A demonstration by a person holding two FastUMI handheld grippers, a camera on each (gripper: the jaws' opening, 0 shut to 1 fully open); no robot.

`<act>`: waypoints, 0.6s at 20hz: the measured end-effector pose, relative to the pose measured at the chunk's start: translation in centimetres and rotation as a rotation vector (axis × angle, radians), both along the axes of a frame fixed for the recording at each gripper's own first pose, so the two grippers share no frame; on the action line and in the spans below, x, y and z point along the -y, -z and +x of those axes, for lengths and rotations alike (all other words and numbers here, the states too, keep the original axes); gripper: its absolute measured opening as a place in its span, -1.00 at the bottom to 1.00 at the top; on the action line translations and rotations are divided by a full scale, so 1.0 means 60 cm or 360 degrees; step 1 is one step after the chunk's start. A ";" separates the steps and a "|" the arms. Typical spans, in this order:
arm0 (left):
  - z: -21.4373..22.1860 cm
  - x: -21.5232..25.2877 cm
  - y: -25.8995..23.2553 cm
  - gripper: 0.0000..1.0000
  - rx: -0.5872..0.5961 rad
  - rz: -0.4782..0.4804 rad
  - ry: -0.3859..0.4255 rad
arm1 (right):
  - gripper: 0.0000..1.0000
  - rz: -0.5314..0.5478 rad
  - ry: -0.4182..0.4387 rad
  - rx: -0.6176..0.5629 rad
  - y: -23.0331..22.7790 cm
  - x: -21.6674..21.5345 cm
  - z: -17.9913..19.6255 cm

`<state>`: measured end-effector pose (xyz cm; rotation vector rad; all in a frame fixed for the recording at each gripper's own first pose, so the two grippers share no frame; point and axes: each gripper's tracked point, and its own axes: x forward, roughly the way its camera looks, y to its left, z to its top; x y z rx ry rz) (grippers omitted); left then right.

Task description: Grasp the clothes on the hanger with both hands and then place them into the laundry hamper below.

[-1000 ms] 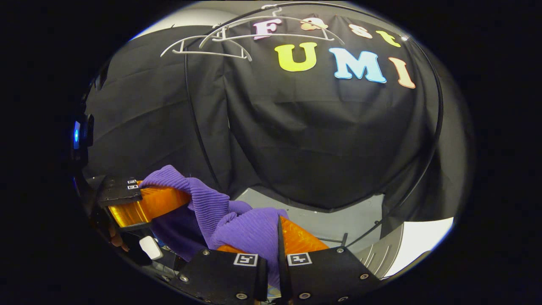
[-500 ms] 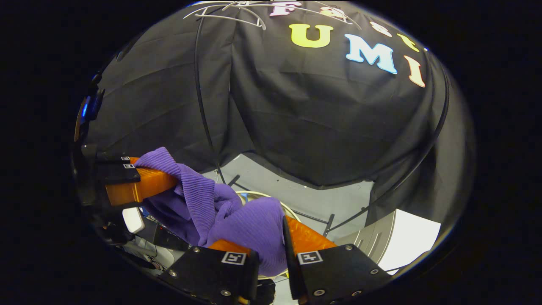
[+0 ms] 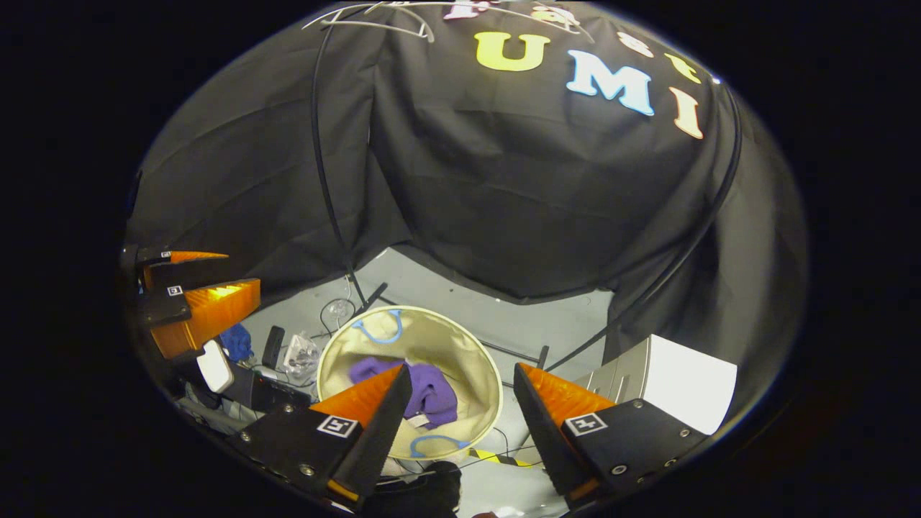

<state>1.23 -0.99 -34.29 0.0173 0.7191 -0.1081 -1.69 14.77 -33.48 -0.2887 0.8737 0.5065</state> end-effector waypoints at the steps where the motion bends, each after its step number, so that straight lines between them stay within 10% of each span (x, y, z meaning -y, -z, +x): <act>1: 0.003 -0.003 -0.017 0.55 0.0036 0.0003 0.0001 | 0.81 0.0027 0.0025 0.0027 -0.016 0.001 0.001; 10: 0.029 -0.007 -0.249 0.67 0.0495 -0.0027 -0.0023 | 0.90 0.0231 0.0180 0.0453 -0.218 0.062 0.042; 11: 0.029 -0.008 -0.281 0.43 0.0544 -0.0047 -0.0035 | 0.90 0.0247 0.0193 0.0504 -0.240 0.074 0.046; 12: 0.029 -0.006 -0.312 0.67 0.0587 -0.0067 -0.0045 | 0.90 0.0266 0.0206 0.0558 -0.266 0.088 0.048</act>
